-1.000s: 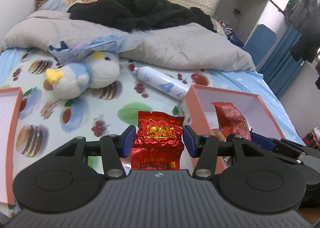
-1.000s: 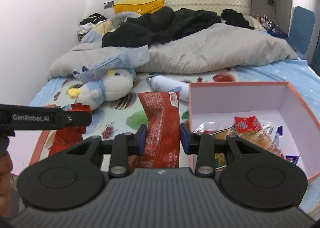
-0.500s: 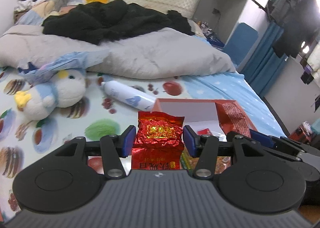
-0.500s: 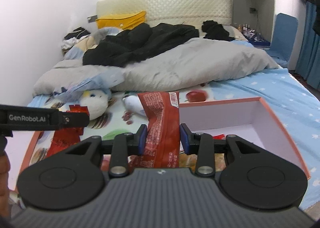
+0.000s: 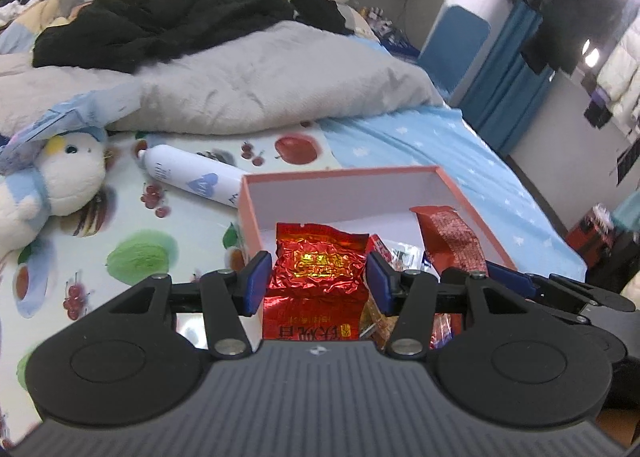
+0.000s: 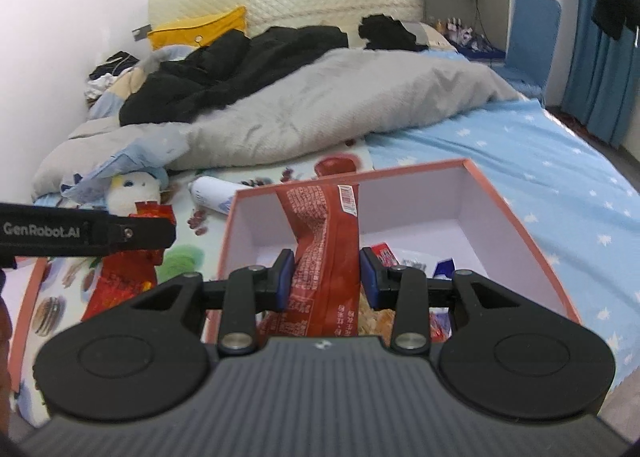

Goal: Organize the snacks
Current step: 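Open the left tool over the box while the right tool releases the sausage stick inside, then lift both open tools up away from the filled box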

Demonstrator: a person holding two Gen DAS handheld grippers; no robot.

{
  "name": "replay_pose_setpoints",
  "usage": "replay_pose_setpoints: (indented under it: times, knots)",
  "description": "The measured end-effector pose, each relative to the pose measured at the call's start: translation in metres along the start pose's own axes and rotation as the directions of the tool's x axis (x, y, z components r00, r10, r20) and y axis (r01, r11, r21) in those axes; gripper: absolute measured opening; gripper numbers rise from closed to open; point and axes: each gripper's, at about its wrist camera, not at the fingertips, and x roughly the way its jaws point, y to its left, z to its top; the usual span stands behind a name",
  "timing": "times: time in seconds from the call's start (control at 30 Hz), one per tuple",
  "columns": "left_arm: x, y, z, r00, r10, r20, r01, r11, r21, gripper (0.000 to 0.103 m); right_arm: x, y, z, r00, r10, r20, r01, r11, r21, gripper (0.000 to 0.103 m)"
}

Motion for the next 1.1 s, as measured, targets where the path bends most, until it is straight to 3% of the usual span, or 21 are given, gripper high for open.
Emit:
replay_pose_setpoints:
  times: [0.47, 0.57, 0.63, 0.7, 0.87, 1.1]
  knots:
    - [0.047, -0.023, 0.001, 0.996, -0.011, -0.091, 0.015, 0.999, 0.04, 0.058, 0.035, -0.041, -0.02, 0.995, -0.019, -0.096, 0.028, 0.995, 0.096, 0.04]
    - [0.052, -0.025, 0.002, 0.993, -0.006, -0.114, 0.012, 0.999, 0.052, 0.062, 0.038, -0.049, -0.021, 0.994, -0.03, -0.103, 0.042, 0.993, 0.112, 0.041]
    - [0.052, -0.026, 0.002, 0.993, 0.004, -0.116, 0.003, 0.998, 0.062, 0.07, 0.038, -0.053, -0.019, 0.994, -0.023, -0.111, 0.037, 0.991, 0.13, 0.068]
    - [0.048, -0.025, 0.004, 0.994, 0.019, -0.105, -0.013, 0.998, 0.057, 0.074, 0.034, -0.056, -0.018, 0.996, -0.02, -0.09, 0.032, 0.99, 0.135, 0.074]
    - [0.025, -0.021, 0.015, 0.998, 0.015, -0.058, -0.012, 0.999, 0.045, 0.074, 0.012, -0.053, -0.006, 0.999, -0.024, -0.037, 0.029, 0.991, 0.127, 0.074]
    - [-0.036, -0.027, 0.026, 0.999, 0.003, 0.042, -0.006, 0.998, 0.059, 0.074, -0.051, -0.041, 0.021, 0.995, -0.042, 0.093, 0.029, 0.99, 0.135, 0.074]
